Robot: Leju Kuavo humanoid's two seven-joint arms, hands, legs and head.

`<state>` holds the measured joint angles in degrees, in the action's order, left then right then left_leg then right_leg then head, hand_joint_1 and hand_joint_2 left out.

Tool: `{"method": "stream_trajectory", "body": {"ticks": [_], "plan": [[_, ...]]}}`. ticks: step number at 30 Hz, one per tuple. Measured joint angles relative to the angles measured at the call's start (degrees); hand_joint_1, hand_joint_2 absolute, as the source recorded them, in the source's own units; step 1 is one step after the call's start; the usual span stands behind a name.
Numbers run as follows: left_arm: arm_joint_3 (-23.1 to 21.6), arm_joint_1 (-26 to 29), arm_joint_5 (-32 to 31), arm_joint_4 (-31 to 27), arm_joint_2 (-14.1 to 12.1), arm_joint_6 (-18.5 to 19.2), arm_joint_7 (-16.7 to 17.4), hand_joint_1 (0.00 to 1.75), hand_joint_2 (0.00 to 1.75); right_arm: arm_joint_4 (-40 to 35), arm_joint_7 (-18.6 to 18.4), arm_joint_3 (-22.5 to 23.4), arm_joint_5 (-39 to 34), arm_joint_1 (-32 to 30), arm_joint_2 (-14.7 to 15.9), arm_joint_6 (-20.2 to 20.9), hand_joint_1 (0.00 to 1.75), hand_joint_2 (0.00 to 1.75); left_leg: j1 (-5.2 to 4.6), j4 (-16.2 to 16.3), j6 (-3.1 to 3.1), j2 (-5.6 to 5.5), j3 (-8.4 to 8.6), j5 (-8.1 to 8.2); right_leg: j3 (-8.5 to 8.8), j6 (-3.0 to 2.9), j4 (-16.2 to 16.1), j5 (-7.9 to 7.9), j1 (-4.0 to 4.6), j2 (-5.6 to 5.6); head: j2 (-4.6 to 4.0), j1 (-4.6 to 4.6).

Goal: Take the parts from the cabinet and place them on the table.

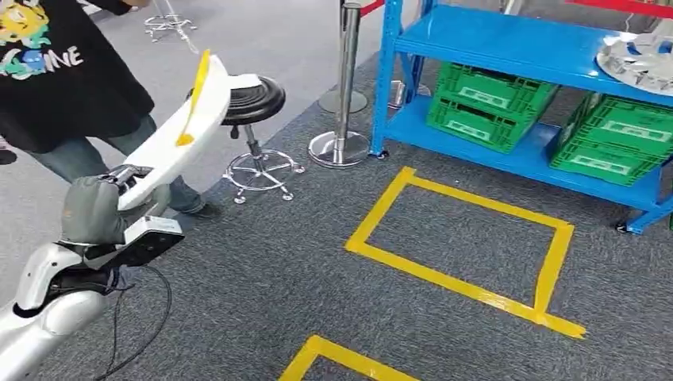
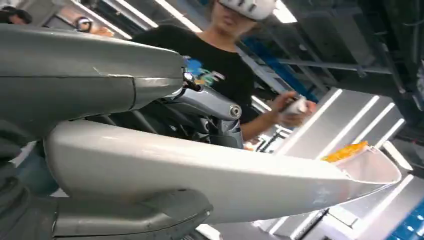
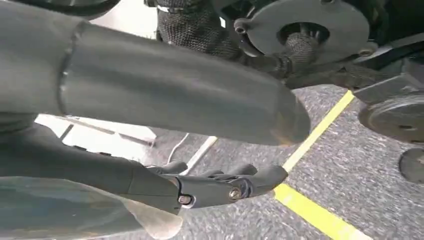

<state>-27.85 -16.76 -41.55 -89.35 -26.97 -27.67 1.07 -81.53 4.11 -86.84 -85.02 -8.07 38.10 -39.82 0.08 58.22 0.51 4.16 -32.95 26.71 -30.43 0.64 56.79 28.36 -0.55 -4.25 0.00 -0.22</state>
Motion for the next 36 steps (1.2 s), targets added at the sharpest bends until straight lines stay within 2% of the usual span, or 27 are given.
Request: {"method": "stream_trajectory", "body": {"ticks": [1, 4, 5, 6, 7, 9, 10, 11, 12, 14, 15, 16, 17, 19, 20, 21, 22, 24, 25, 26, 27, 29, 30, 31, 32, 35, 36], "plan": [[0.0, -0.04, -0.02, 0.0, 0.0, 0.0, 0.02, 1.75, 1.75, -0.02, 0.17, 0.09, 0.0, -0.03, 0.04, 0.0, 0.0, 0.0, 0.09, -0.24, -0.44, -0.7, -0.07, -0.59, -0.06, 0.37, 0.14, 0.14, 0.1, -0.25, 0.0, 0.18], [0.0, 0.04, -0.02, 0.02, -0.07, -0.02, 0.0, 1.75, 1.75, 0.09, 0.9, 1.04, 0.0, 0.04, 0.04, -0.02, 0.0, 0.0, -0.23, -0.13, -1.38, -2.42, -0.63, -0.7, 0.33, 1.43, -0.17, 0.12, -0.1, -1.76, 0.0, 0.07], [0.02, 0.03, -0.02, 0.02, -0.11, -0.04, 0.0, 1.75, 1.75, 0.09, 0.92, 1.55, 0.0, 0.1, 0.04, -0.02, 0.0, 0.0, 0.25, -0.69, -2.01, -2.88, -0.33, -1.16, -0.22, 1.85, 0.03, 0.59, -0.33, -1.54, 0.0, 0.09], [0.02, -0.11, -0.02, 0.02, -0.09, -0.09, 0.0, 1.75, 1.75, 0.09, 1.0, 2.07, 0.0, 0.08, 0.0, -0.02, 0.0, 0.0, 0.24, -0.69, -2.24, -3.25, -0.39, -1.23, -0.73, 2.05, 1.68, 2.04, -0.36, 0.83, 0.0, 0.31], [0.02, -0.16, 0.0, 0.02, -0.09, -0.07, 0.0, 1.75, 1.75, 0.09, 1.46, 2.55, 0.0, 0.06, -0.02, 0.0, 0.0, 0.0, 0.25, -0.69, -2.58, -3.63, -0.55, -1.32, -2.34, 2.05, 5.29, 4.13, -0.43, 2.63, 0.0, 0.52], [-0.15, 0.0, 0.07, 0.04, 0.0, -0.09, -0.09, 1.75, 1.75, 0.18, 3.06, 3.87, 0.0, -0.11, -0.15, 0.55, 0.0, 0.0, 0.07, -0.67, -2.78, -4.74, -0.86, -1.45, -7.05, 2.15, 15.0, 8.4, -0.38, 3.97, 0.0, 0.61], [-0.22, 0.17, 0.2, 0.04, 0.02, -0.11, -0.09, 1.75, 1.75, 0.37, 4.2, 4.59, 0.0, -0.1, -0.33, 1.38, 0.0, 0.0, -0.07, -0.66, -2.81, -5.35, -0.93, -1.5, -8.77, 2.07, 18.16, 9.08, -0.33, 4.1, 0.0, 0.61], [-0.22, 0.34, 0.52, 0.07, 0.0, -0.11, -0.09, 1.75, 1.75, 0.76, 5.35, 5.2, 0.0, -0.04, -0.57, 2.18, 0.0, 0.0, -0.2, -0.65, -2.81, -5.95, -0.92, -1.52, -8.99, 1.91, 18.16, 8.12, -0.31, 4.13, 0.0, 0.57], [-0.2, 0.4, 0.59, 0.07, -0.02, -0.13, -0.09, 1.75, 1.75, 1.31, 6.41, 5.68, 0.0, 0.12, -0.74, 2.98, 0.0, 0.0, -0.27, -0.62, -2.79, -6.57, -0.88, -1.54, -7.76, 1.7, 15.37, 5.92, -0.28, 4.19, 0.0, 0.61], [-0.09, 0.4, 0.68, 0.07, -0.04, -0.24, -0.09, 1.75, 1.75, 2.45, 8.55, 6.34, 0.0, 0.72, -1.12, 4.24, 0.0, 0.0, -0.38, -0.53, -2.71, -7.79, -0.73, -1.58, -2.74, 1.04, 5.06, 0.6, -0.24, 5.3, 0.0, 0.59], [0.04, 0.45, 0.7, 0.04, -0.02, -0.28, -0.09, 1.75, 1.75, 3.04, 9.4, 6.4, 0.0, 1.08, -1.25, 4.61, 0.0, 0.0, -0.26, -0.5, -2.6, -8.23, -0.75, -1.63, -0.84, 0.64, 0.91, 0.16, -0.25, 7.91, 0.0, 0.59], [0.18, 0.34, 0.77, 0.04, -0.09, -0.39, -0.09, 1.75, 1.75, 3.61, 10.14, 6.56, 0.0, 1.43, -1.42, 5.07, 0.0, 0.0, -0.58, -0.16, -2.22, -8.72, -1.15, -1.69, -0.38, 0.67, -0.11, 0.52, -0.42, 9.15, 0.0, 0.46], [0.28, 0.51, 0.79, 0.04, -0.11, -0.44, -0.09, 1.75, 1.75, 4.08, 10.86, 6.58, 0.0, 1.67, -1.57, 5.53, 0.0, 0.0, -0.24, -0.3, -1.82, -9.25, -1.46, -1.94, 0.17, 0.73, 0.07, 0.43, -0.2, 8.21, 0.0, 0.63], [0.7, 0.96, 0.79, 0.04, -0.24, -0.46, -0.13, 1.75, 1.75, 5.05, 11.69, 6.58, 0.0, 2.15, -1.84, 6.07, 0.0, 0.0, 0.21, -0.59, -0.99, -10.41, -1.64, -2.42, 0.03, 0.29, 0.09, 0.22, 0.15, 7.37, 0.0, 0.59], [1.01, 1.09, 0.79, 0.0, -0.5, -0.5, -0.13, 1.75, 1.75, 5.35, 12.0, 6.58, 0.0, 2.34, -2.12, 6.21, 0.0, 0.0, -0.02, -0.45, -0.65, -11.01, -1.67, -2.39, 0.28, -0.16, -0.64, -0.25, -0.37, 6.63, 0.0, 0.5], [1.2, 1.32, 0.81, 0.0, -0.65, -0.57, -0.13, 1.75, 1.75, 5.79, 12.17, 6.58, 0.0, 2.61, -2.32, 6.27, 0.0, 0.0, -0.18, 0.6, -0.55, -8.77, -2.19, -1.35, 0.55, -0.47, -0.91, -0.45, -0.42, 5.84, 0.0, 0.44], [1.35, 1.2, 0.81, 0.0, -0.79, -0.61, -0.15, 1.75, 1.75, 6.14, 12.31, 6.6, 0.0, 2.65, -2.62, 6.27, 0.0, 0.0, -0.2, 3.86, -0.34, -6.68, -3.68, 0.83, 0.58, -0.7, -0.99, -0.4, -0.4, 5.24, 0.0, 0.13], [1.42, 1.53, 0.83, 0.0, -0.74, -0.72, -0.15, 1.75, 1.75, 6.75, 12.28, 6.6, 0.0, 2.73, -3.11, 6.19, 0.0, 0.0, 0.1, 12.87, 0.2, -5.16, -7.84, 5.01, 0.58, -0.76, -0.95, -0.32, -0.34, 3.88, 0.0, 0.15], [1.44, 1.83, 0.87, 0.0, -0.74, -0.72, -0.15, 1.75, 1.75, 7.06, 12.26, 6.6, 0.0, 2.73, -3.21, 6.08, 0.0, 0.0, 0.22, 16.32, 0.38, -4.92, -9.5, 6.08, 0.54, -0.76, -0.92, -0.27, -0.34, 3.24, 0.0, 0.11], [1.46, 2.07, 1.11, 0.0, -0.74, -0.66, -0.15, 1.75, 1.75, 7.3, 12.17, 6.6, 0.0, 2.75, -3.37, 5.92, 0.0, 0.0, 0.35, 17.19, 0.48, -4.83, -9.92, 5.78, 0.56, -0.73, -0.91, -0.21, -0.34, 2.61, 0.0, 0.11], [1.53, 2.21, 1.16, 0.0, -0.77, -0.61, -0.15, 1.75, 1.75, 7.45, 12.11, 6.6, 0.0, 2.83, -3.52, 5.73, 0.0, 0.0, 0.46, 15.41, 0.55, -4.75, -8.94, 4.13, 0.64, -0.68, -0.9, -0.1, -0.34, 1.98, 0.0, 0.11], [1.83, 2.2, 1.27, 0.0, -0.79, -0.57, -0.15, 1.75, 1.75, 7.74, 12.11, 6.6, 0.0, 2.93, -3.85, 5.58, 0.0, 0.0, 0.49, 4.97, 0.42, -3.62, -3.48, -1.11, 1.05, -0.29, -0.8, 0.25, -0.35, 0.75, 0.0, 0.11], [2.12, 2.2, 1.27, -0.02, -0.83, -0.57, -0.15, 1.75, 1.75, 7.89, 12.11, 6.6, 0.0, 2.98, -3.91, 5.57, 0.0, 0.0, 0.4, 0.33, 0.23, -1.57, -1.07, -2.0, 1.34, 0.04, -0.76, 0.5, -0.27, 0.36, 0.0, 0.09], [2.3, 2.09, 1.27, -0.04, -0.81, -0.55, -0.15, 1.75, 1.75, 8.0, 12.11, 6.62, 0.0, 2.96, -3.96, 5.55, 0.0, 0.0, -0.24, -0.3, -0.16, -0.83, -0.63, -1.09, 1.27, 0.42, -0.6, 0.77, 0.22, -0.03, 0.0, 0.04], [2.45, 2.1, 1.29, -0.07, -0.87, -0.55, -0.15, 1.75, 1.75, 8.07, 12.15, 6.62, 0.0, 3.08, -3.98, 5.55, 0.0, 0.0, -0.12, -0.31, -0.81, -1.67, -0.84, -1.37, 1.29, 0.66, -0.61, 0.85, 0.23, -0.37, 0.0, 0.15], [2.51, 2.32, 1.29, -0.11, -0.98, -0.52, -0.15, 1.75, 1.75, 8.87, 12.55, 6.62, 0.0, 3.56, -4.44, 5.44, 0.0, 0.0, -0.12, -0.55, -1.82, -3.29, -0.96, -1.45, 1.94, 1.58, -0.96, 1.17, 0.14, -1.84, 0.0, 0.11], [2.58, 2.38, 1.29, -0.2, -1.01, -0.52, -0.15, 1.75, 1.75, 9.25, 12.55, 6.62, 0.0, 3.73, -4.7, 5.46, 0.0, 0.0, 0.16, -0.72, -2.16, -3.5, -0.86, -1.6, 1.37, 1.99, -0.3, 1.92, -0.09, -0.04, 0.0, 0.22]]}}
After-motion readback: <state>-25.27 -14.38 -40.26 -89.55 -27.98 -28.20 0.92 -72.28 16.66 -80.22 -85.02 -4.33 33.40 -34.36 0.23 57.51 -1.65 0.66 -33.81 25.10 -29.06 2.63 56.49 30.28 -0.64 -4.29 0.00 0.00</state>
